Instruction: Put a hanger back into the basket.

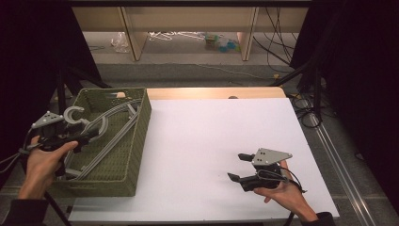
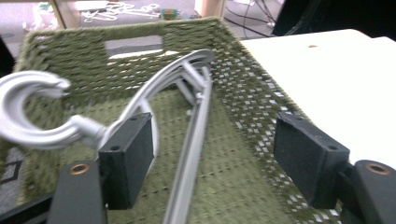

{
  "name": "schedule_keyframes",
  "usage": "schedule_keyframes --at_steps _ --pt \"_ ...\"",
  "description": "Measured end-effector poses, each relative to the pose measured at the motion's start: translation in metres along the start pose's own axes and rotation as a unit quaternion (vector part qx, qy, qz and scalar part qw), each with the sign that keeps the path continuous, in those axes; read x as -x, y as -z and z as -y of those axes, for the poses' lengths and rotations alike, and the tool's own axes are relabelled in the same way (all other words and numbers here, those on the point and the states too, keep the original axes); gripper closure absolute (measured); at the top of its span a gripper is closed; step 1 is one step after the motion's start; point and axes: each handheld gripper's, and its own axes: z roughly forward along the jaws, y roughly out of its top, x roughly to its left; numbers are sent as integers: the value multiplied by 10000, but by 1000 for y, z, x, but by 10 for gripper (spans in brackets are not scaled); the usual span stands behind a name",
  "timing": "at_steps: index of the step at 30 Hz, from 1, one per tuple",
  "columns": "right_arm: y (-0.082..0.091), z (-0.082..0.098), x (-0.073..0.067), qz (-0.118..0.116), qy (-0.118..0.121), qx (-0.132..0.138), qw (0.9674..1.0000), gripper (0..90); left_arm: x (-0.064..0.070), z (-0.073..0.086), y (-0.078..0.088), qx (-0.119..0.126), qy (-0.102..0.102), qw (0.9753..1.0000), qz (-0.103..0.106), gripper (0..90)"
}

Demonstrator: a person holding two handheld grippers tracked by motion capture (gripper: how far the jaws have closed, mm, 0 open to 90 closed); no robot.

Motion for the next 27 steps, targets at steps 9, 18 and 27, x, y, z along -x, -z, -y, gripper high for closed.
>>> schedule_keyframes --at_steps 9,18,27 --pt "0 0 0 68 -27 62 10000 245 35 -1 4 109 -239 9991 340 255" --pt "0 0 0 84 -41 100 9999 244 77 1 3 129 -490 9954 811 250" --pt "2 -1 0 79 -70 118 9999 242 102 5 -3 161 -715 9907 1148 241"
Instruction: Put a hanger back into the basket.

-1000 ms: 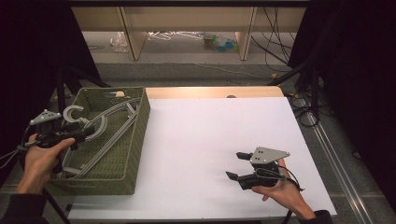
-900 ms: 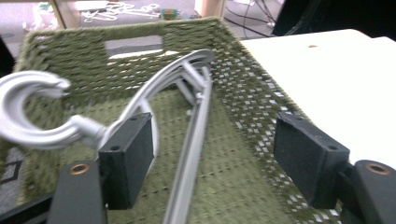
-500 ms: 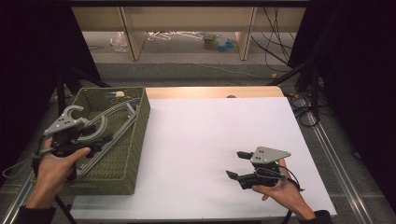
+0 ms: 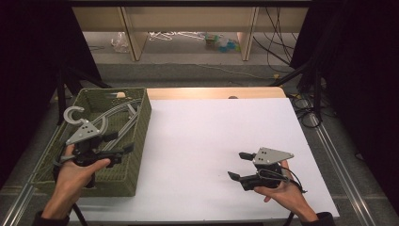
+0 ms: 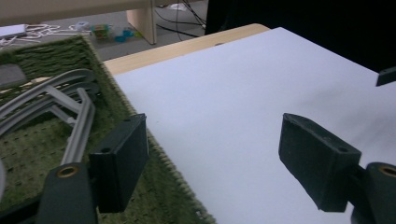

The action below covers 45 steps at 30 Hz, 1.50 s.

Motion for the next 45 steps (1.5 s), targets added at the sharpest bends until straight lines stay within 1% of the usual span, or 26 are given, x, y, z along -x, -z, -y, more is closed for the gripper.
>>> schedule_keyframes --at_steps 1,3,4,8,10,11,12,14,18,22,23,25,26,28,29,30,31,32,35,38,39,40,41,42,44,45 --pt "-1 0 0 -6 -3 25 10000 236 3 0 -1 -24 55 10000 29 236" --pt "0 0 0 13 9 10 10000 232 8 0 -3 -34 -58 9999 109 219" --pt "0 0 1 19 5 14 10000 232 11 1 -5 3 1 9999 137 217" --pt "0 1 1 28 -9 80 10000 225 21 2 -11 25 -67 9997 250 203" --pt "1 0 1 -40 -88 95 9999 223 26 3 -14 41 -97 9993 348 195" --pt "1 0 1 -5 -89 114 9999 223 30 4 -16 46 -116 9991 408 193" --pt "2 0 1 4 -122 107 9999 223 33 4 -18 60 -199 9988 453 189" --pt "3 1 3 62 -114 209 9997 223 39 5 -20 61 -190 9985 504 187" --pt "3 2 3 27 -221 176 9996 222 50 8 -27 51 -253 9977 625 187" --pt "3 3 3 6 -209 163 9996 222 57 11 -32 31 -308 9971 694 187" --pt "3 3 3 43 -149 214 9997 222 60 12 -33 32 -313 9971 696 187" --pt "2 3 3 32 -142 240 9996 222 64 13 -35 29 -336 9966 751 187" --pt "3 3 3 35 -140 238 9996 222 66 14 -36 44 -418 9959 800 187" --pt "3 3 3 38 -143 249 9996 222 70 17 -38 -13 -411 9959 808 187" --pt "3 3 2 3 -203 212 9996 222 72 19 -40 1 -421 9957 821 187" --pt "2 3 1 17 -204 243 9995 222 73 21 -41 -14 -494 9955 810 190" --pt "2 3 1 42 -148 223 9996 222 74 23 -42 -19 -425 9958 815 191" --pt "2 3 1 4 -178 215 9996 222 75 25 -44 -24 -386 9958 830 192" --pt "2 2 0 14 -143 244 9996 222 77 30 -47 -68 -486 9954 820 191" --pt "2 2 -2 -33 -181 226 9996 210 79 36 -50 -57 -423 9955 847 191" --pt "2 2 -2 13 -111 271 9996 209 80 37 -50 -51 -407 9954 860 191" --pt "2 3 -2 -26 -117 295 9995 208 80 39 -51 -60 -400 9953 876 191" --pt "3 2 -4 -72 -175 220 9996 208 80 40 -51 -46 -404 9953 878 191" --pt "3 3 -4 -27 -116 252 9996 208 81 42 -52 -13 -386 9951 909 191" --pt "3 3 -6 -77 -161 214 9996 208 81 45 -52 39 -386 9947 950 191" --pt "3 4 -7 -31 -120 251 9996 208 81 47 -51 25 -424 9950 899 191"
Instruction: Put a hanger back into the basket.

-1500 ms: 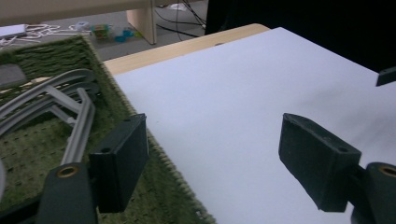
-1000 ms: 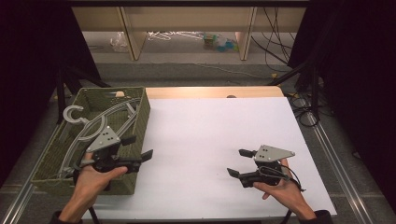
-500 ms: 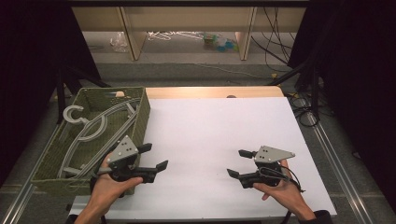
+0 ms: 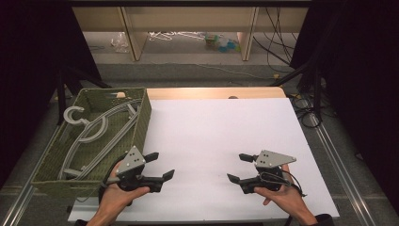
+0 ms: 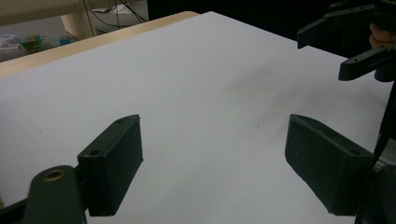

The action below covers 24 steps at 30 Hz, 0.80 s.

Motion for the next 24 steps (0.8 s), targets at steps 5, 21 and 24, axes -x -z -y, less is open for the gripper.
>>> schedule_keyframes --at_steps 5,21,24 --pt "2 5 -7 -53 -20 -56 10000 206 1 9 1 -32 -52 10000 1 190" --pt "1 15 -26 -107 8 -283 9995 190 6 19 9 107 -83 9999 -20 189" --pt "1 15 -26 -86 -6 -283 9996 191 6 19 7 89 -96 9999 39 189"
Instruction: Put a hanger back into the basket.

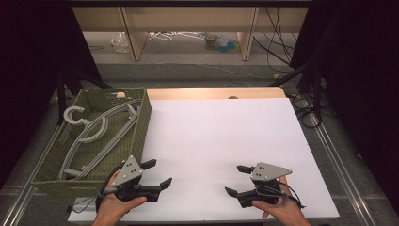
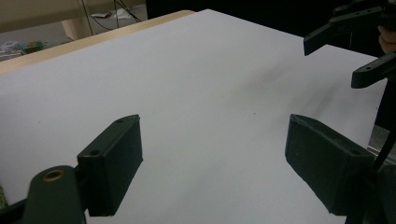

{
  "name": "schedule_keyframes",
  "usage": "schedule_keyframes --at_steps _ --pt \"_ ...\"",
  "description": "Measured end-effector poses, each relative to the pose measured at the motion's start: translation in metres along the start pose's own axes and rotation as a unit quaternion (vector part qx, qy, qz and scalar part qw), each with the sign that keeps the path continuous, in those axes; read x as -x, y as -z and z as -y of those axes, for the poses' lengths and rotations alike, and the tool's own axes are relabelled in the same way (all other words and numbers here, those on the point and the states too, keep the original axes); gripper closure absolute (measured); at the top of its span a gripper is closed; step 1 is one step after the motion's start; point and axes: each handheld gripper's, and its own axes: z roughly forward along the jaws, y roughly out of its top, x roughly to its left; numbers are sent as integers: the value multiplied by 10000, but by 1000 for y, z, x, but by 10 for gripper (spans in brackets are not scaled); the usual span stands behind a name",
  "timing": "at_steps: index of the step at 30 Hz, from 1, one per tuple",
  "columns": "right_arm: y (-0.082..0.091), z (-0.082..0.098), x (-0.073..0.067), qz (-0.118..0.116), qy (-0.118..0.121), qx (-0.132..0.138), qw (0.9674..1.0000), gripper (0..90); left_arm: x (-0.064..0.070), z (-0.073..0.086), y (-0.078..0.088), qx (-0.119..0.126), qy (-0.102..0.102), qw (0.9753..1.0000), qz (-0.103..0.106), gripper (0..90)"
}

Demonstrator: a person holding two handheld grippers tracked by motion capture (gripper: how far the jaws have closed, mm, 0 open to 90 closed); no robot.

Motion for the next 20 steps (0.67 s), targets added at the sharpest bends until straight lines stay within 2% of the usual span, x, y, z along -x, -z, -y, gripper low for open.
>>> schedule_keyframes --at_steps 20 --pt "-2 0 0 -14 -27 6 10000 188 1 1 -2 -41 26 10000 3 189"
